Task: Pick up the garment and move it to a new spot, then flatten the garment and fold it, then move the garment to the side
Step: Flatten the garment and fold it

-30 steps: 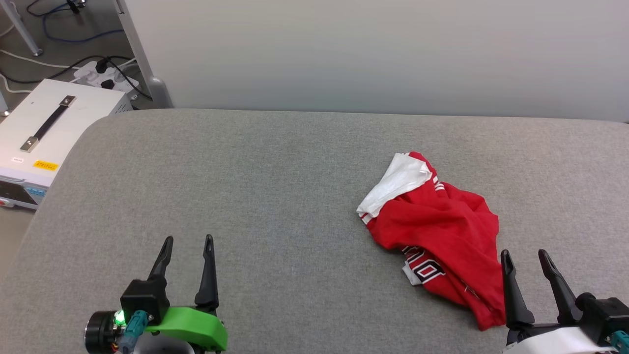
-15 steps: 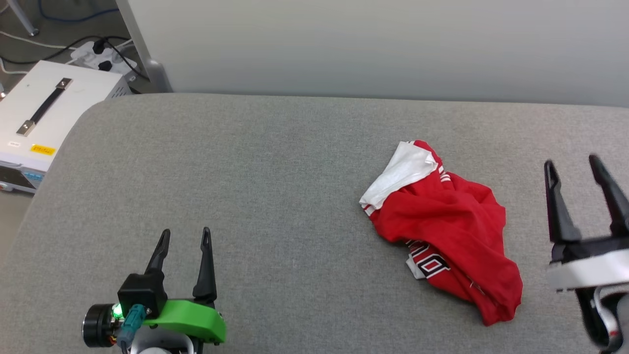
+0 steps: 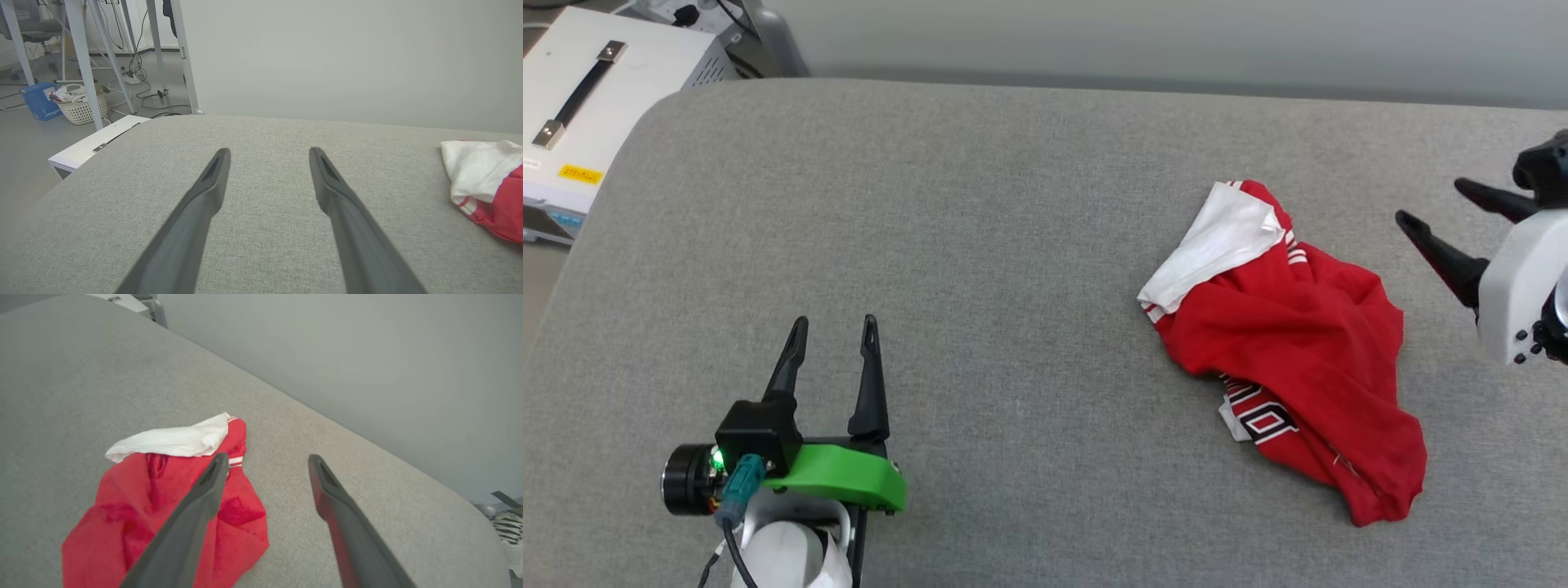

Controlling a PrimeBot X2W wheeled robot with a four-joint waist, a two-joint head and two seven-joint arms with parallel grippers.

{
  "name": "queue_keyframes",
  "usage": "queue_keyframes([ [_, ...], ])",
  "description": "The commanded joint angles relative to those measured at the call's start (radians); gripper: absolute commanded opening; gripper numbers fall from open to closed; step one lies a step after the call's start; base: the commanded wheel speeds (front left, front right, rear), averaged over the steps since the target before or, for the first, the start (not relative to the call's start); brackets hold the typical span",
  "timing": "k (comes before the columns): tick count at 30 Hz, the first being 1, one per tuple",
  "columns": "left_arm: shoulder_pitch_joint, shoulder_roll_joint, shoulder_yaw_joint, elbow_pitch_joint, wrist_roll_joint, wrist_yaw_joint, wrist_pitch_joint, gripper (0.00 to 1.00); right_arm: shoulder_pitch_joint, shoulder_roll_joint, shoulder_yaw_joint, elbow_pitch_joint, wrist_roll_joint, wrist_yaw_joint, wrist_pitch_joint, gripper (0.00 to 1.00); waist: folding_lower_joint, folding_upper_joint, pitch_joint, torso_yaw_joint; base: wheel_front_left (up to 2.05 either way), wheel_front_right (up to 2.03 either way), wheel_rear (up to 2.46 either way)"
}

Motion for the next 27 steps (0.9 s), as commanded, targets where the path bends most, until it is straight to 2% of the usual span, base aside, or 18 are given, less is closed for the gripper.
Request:
queue_keyframes([
  [1, -0.025, -0.006, 0.002, -0.006, 0.01, -0.007, -0.006, 1.0, -0.032, -0.012, 0.037, 0.007, 0.045, -0.001, 0.069, 1.0, 0.0, -0.0001, 0.043, 0.02, 0.0, 0.0, 0.0],
  [5, -0.056, -0.012, 0.001, -0.015, 0.012, -0.007, -0.006, 1.0, -0.108, -0.044, 0.124, 0.021, 0.165, -0.001, 0.287, 1.0, 0.0, -0.0001, 0.092, 0.039, 0.0, 0.0, 0.0],
  [9, -0.085, -0.016, -0.007, -0.022, 0.008, -0.006, -0.006, 1.0, -0.171, -0.056, 0.206, 0.056, 0.174, -0.001, 0.393, 1.0, 0.0, -0.0001, 0.145, 0.059, 0.0, 0.0, 0.0],
  [18, -0.12, -0.019, -0.026, -0.019, -0.012, 0.009, -0.006, 1.0, -0.164, 0.005, 0.395, 0.232, 0.193, -0.001, 0.428, 1.0, 0.0, -0.0001, 0.208, 0.086, 0.0, 0.0, 0.0],
  [22, -0.117, -0.019, -0.025, -0.014, -0.013, 0.017, -0.006, 1.0, -0.153, 0.022, 0.438, 0.259, 0.219, -0.001, 0.37, 1.0, 0.0, -0.0001, 0.198, 0.078, 0.0, 0.0, 0.0],
  [23, -0.116, -0.019, -0.023, -0.012, -0.011, 0.017, -0.006, 1.0, -0.159, 0.024, 0.442, 0.258, 0.221, -0.001, 0.34, 0.31, 0.0, -0.0001, 0.193, 0.073, 0.0, 0.0, 0.0],
  [24, -0.114, -0.019, -0.021, -0.01, -0.008, 0.018, -0.006, 1.0, -0.167, 0.025, 0.447, 0.256, 0.224, -0.001, 0.306, 0.0, 0.0, -0.0001, 0.184, 0.067, 0.0, 0.0, 0.0],
  [27, -0.106, -0.019, -0.013, -0.004, -0.001, 0.015, -0.006, 1.0, -0.197, 0.022, 0.44, 0.244, 0.238, -0.001, 0.213, 0.0, 0.0, -0.0001, 0.15, 0.048, 0.0, 0.0, 0.0],
])
